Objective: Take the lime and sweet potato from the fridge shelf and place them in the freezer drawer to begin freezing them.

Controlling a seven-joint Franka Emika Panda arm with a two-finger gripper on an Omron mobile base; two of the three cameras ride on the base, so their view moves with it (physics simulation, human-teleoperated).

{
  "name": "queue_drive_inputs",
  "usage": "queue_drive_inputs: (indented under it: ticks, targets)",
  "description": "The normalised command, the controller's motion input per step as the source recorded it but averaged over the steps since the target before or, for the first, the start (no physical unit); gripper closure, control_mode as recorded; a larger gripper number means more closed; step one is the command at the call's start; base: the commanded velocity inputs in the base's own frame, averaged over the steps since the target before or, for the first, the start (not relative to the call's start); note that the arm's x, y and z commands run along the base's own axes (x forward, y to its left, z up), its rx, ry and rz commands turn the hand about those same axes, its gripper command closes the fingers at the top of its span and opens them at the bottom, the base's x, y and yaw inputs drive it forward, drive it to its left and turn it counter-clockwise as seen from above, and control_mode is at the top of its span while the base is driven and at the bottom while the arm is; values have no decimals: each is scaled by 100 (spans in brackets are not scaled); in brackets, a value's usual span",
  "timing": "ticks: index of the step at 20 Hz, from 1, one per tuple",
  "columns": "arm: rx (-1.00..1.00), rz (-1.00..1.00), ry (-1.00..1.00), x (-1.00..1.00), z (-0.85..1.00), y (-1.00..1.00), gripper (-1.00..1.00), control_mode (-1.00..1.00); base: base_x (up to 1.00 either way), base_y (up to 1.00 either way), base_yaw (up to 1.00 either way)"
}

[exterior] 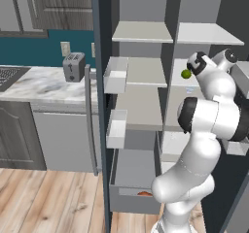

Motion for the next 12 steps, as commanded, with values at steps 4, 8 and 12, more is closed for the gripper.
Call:
queue_drive_inputs:
  ticks: [4,8,12]
  targets:
    - [5,0,0,17,0,0,-100,-100,0,0,0]
    - [5,0,0,20,-1,0,-100,-100,0,0,0]
    - [4,0,0,25,-3,0,-100,-100,0,0,0]
